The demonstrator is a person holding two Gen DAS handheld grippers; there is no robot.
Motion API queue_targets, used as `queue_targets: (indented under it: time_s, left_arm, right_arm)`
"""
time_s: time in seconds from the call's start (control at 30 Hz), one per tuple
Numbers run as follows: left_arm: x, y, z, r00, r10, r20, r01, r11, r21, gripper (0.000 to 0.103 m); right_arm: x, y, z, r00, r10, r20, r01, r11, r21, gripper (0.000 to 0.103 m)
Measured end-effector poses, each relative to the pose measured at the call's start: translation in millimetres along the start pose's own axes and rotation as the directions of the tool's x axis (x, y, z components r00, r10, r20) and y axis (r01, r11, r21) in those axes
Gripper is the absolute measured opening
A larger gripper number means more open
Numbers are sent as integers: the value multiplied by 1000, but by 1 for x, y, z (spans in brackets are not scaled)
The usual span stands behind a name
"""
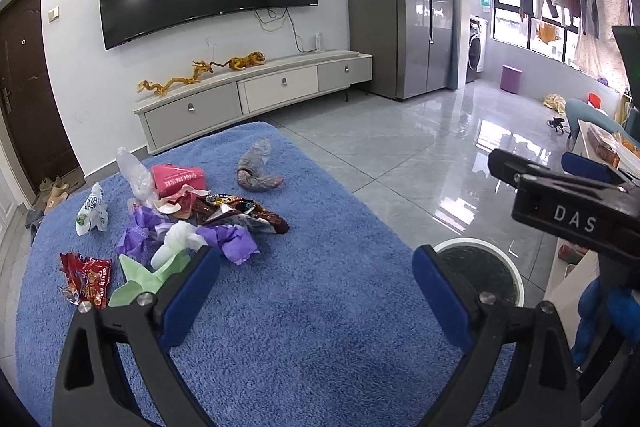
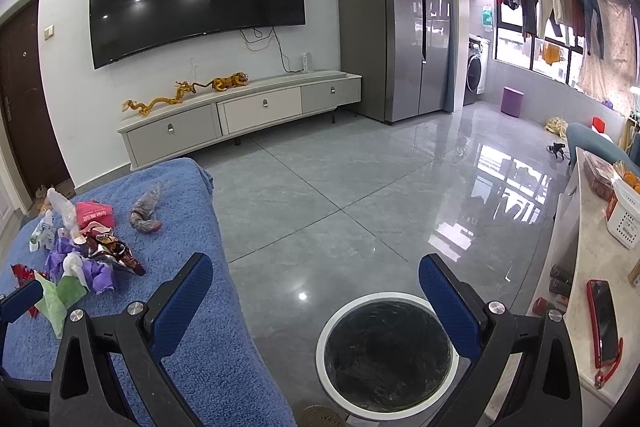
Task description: Collect trash
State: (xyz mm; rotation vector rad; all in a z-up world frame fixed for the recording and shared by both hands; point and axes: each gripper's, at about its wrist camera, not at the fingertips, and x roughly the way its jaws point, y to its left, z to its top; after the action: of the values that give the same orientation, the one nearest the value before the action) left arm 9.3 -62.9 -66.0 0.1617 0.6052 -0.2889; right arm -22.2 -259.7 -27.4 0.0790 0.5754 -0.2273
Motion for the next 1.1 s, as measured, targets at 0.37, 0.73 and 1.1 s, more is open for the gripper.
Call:
queue_targets:
  time_s: [0.37, 0.73, 1.1]
  left_arm:
    - [-10, 13, 1, 1000, 6, 28, -5, 1000, -26, 97]
    - [-14, 22, 1, 999, -7, 39, 8, 999, -36, 97]
    - [-10, 15, 0, 1000, 5, 22, -4, 1000, -22, 97]
  right_arm:
    - [-13, 17, 5, 1000, 7, 24, -6, 999, -48, 103]
    - [-18, 26, 9, 999, 3, 49, 1, 998, -69, 103]
    - [-10, 18, 6, 999, 15, 30, -14, 999, -42, 103]
